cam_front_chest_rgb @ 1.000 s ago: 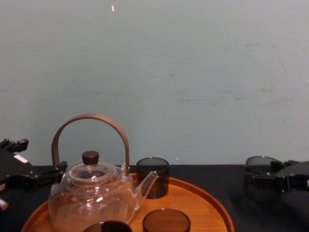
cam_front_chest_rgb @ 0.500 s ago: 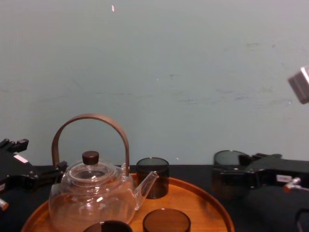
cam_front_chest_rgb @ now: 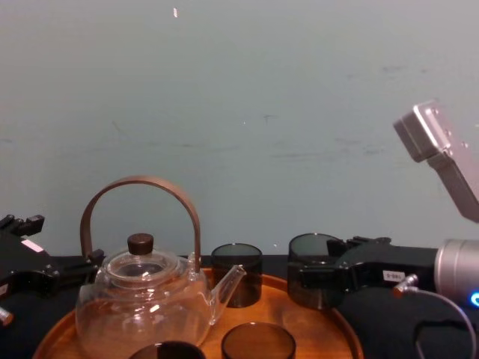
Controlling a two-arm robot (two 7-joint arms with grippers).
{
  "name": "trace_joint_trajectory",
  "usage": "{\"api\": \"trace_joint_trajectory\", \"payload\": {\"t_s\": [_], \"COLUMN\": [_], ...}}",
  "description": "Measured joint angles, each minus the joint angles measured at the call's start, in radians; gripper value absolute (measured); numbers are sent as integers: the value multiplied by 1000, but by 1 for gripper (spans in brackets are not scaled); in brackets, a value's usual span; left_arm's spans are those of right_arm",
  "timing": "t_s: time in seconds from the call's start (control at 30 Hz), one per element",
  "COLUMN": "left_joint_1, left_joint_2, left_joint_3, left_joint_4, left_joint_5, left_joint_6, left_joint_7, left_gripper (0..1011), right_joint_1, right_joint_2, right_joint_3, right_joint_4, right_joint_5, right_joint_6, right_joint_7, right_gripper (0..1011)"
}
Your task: Pick up the glass from the table and place it on the tray.
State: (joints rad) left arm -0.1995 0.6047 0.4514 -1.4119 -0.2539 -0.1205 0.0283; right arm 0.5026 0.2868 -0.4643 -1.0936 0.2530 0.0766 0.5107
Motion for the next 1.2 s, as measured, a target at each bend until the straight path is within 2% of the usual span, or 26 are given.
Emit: {"api": "trace_joint_trajectory", "payload": {"t_s": [0.37,1.2], "left_joint_1": [0,0], "left_joint_2": [0,0], "left_joint_3": [0,0], "left_joint_4": [0,0], "left_joint_5": [0,0], "left_joint_6": [0,0], "left_joint_7": [0,0], "left_gripper": [1009,1009], "right_joint_1": [43,65], "right_joint_2": [-36,-63], "right_joint_3": [-19,-43], "right_joint_4": [87,149], "right_joint_5": [-1,-11], "right_joint_6": [-26,-28], "right_joint_7": [18,34], "right_gripper": [904,904]}}
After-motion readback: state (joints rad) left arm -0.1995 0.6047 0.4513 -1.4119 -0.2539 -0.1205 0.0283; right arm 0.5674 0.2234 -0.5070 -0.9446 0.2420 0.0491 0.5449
